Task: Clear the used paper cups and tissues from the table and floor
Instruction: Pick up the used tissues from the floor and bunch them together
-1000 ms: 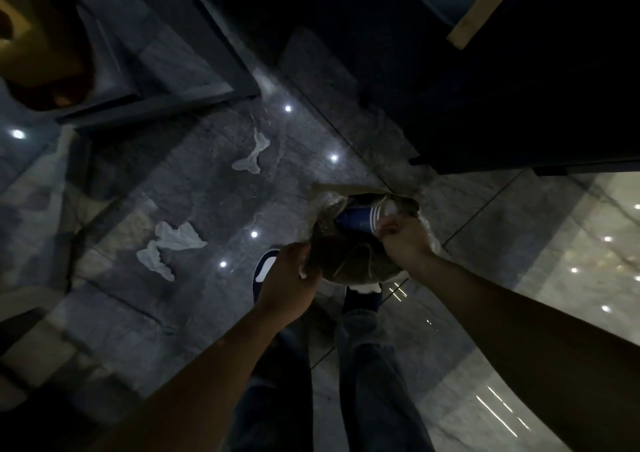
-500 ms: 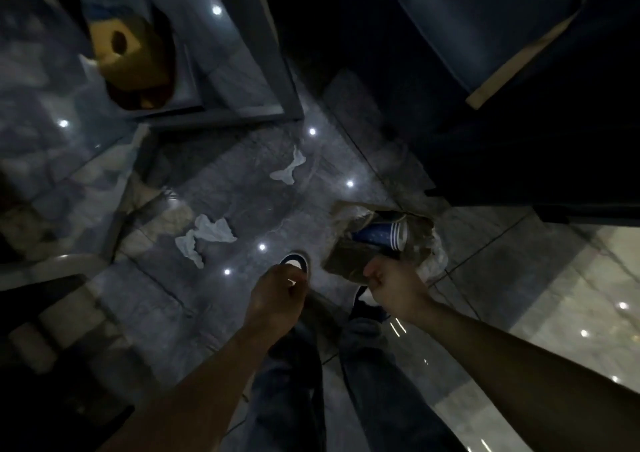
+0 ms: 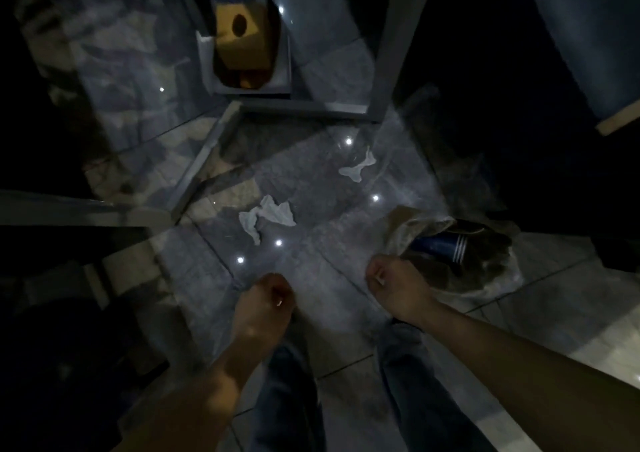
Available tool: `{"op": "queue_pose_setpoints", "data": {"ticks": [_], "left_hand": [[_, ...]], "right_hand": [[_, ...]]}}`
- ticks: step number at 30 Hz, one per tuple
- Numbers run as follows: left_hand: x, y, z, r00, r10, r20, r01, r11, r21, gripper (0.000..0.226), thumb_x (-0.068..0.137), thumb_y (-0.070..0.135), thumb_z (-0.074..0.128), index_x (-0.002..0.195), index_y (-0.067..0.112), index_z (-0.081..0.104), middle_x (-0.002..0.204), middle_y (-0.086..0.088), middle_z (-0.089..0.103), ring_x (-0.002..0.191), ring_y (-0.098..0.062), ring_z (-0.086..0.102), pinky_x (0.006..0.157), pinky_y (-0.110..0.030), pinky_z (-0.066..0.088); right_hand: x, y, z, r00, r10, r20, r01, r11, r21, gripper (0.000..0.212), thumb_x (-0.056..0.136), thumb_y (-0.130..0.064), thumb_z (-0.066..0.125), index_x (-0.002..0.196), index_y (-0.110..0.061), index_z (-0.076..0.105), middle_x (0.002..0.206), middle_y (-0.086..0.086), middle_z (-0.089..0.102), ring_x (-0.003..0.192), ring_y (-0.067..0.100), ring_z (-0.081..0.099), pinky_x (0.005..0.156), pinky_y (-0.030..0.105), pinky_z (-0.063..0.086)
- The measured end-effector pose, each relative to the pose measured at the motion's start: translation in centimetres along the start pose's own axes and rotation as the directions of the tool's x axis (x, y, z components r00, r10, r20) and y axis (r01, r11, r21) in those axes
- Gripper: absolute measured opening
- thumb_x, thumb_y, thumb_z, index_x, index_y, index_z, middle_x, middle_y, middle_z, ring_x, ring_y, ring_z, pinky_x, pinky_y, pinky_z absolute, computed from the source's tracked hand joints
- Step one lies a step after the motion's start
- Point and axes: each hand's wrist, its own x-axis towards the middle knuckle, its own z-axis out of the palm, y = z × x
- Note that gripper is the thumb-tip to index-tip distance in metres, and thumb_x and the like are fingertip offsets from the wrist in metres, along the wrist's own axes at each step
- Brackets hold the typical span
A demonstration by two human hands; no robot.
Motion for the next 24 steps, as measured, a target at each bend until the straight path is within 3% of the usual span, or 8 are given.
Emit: {"op": "queue_pose_setpoints", "data": {"ticks": [2,6,8,10,14,17,20,24], "left_hand": [[1.3,-2.3,-0.7,1.0,0.005,0.002,-0.005,0.999,0.036,0.004,0.083,0.021,0.066,0.083,0.017,0.068,0.074,0.0,0.07,0.075,-0.023,0.069,0.068,-0.03,0.054],[4.5,-6.1,-1.5,0.997,0.082,-0.003,-0.082,0.994,0.07,0.008,0.087,0.022,0.065,0.079,0.022,0.066,0.065,0.015,0.057,0.061,-0.005,0.056,0.055,-0.017,0.038],[6.5,-7.6,-1.3,0.996,0.084,0.025,-0.086,0.991,0.1,0.018,0.089,0.019,0.059,0.073,0.015,0.065,0.062,0.008,0.055,0.062,-0.015,0.06,0.056,-0.022,0.037],[8.7,-8.9,-0.9,0.996,0.062,0.06,-0.069,0.992,0.109,0.025,0.091,0.019,0.055,0.067,0.014,0.059,0.058,0.005,0.055,0.062,-0.021,0.061,0.058,-0.025,0.04],[13.3,-11.6,0.4,0.995,0.064,0.078,-0.067,0.997,0.041,0.014,0.088,0.021,0.056,0.089,0.013,0.068,0.082,-0.007,0.07,0.079,-0.026,0.066,0.075,-0.034,0.055],[16.8,-13.7,2.3,0.995,0.085,0.059,-0.085,0.996,-0.005,0.024,0.088,0.017,0.067,0.112,0.013,0.069,0.103,-0.007,0.071,0.094,-0.022,0.066,0.086,-0.029,0.051],[20.8,-15.3,4.6,0.984,0.166,0.068,-0.174,0.975,0.137,0.031,0.089,0.022,0.064,0.12,0.016,0.067,0.118,-0.009,0.065,0.104,-0.026,0.064,0.09,-0.029,0.049],[25.5,-16.8,7.0,0.953,0.303,0.013,-0.291,0.904,0.314,0.017,0.088,0.029,0.059,0.104,0.024,0.065,0.109,-0.003,0.063,0.094,-0.026,0.064,0.076,-0.032,0.051]], "right_hand": [[1.2,-1.3,1.6,1.0,-0.005,0.012,0.005,1.0,-0.013,0.007,0.088,-0.017,0.058,0.082,-0.016,0.061,0.085,0.006,0.069,0.078,0.022,0.064,0.071,0.037,0.056],[4.8,-2.9,5.6,0.997,-0.067,-0.046,0.063,0.996,-0.069,0.01,0.087,-0.017,0.059,0.089,-0.01,0.066,0.089,0.008,0.071,0.08,0.022,0.064,0.072,0.029,0.051],[7.1,-3.4,8.0,0.994,-0.073,-0.079,0.068,0.995,-0.068,0.012,0.087,-0.014,0.06,0.09,-0.006,0.068,0.09,0.009,0.071,0.08,0.02,0.062,0.067,0.022,0.044],[9.4,-3.6,10.4,0.994,-0.096,-0.06,0.094,0.995,-0.045,0.015,0.088,-0.011,0.058,0.09,0.0,0.068,0.093,0.013,0.071,0.084,0.023,0.065,0.073,0.025,0.048],[14.2,-3.2,14.3,0.988,-0.153,0.032,0.155,0.985,-0.073,0.02,0.089,-0.011,0.054,0.1,0.001,0.066,0.104,0.017,0.068,0.095,0.029,0.064,0.087,0.038,0.052],[17.8,-2.4,16.5,0.967,-0.239,0.089,0.251,0.955,-0.158,0.028,0.089,-0.015,0.054,0.113,-0.006,0.064,0.117,0.014,0.065,0.107,0.028,0.06,0.095,0.039,0.048],[21.7,-1.4,18.0,0.919,-0.329,0.218,0.384,0.874,-0.299,0.037,0.089,-0.023,0.055,0.125,-0.013,0.057,0.131,0.009,0.056,0.119,0.026,0.053,0.102,0.04,0.043],[27.7,-0.6,18.6,0.762,-0.512,0.397,0.647,0.565,-0.512,0.031,0.093,-0.026,0.048,0.121,-0.014,0.054,0.124,0.006,0.051,0.114,0.025,0.05,0.096,0.039,0.041]]}}
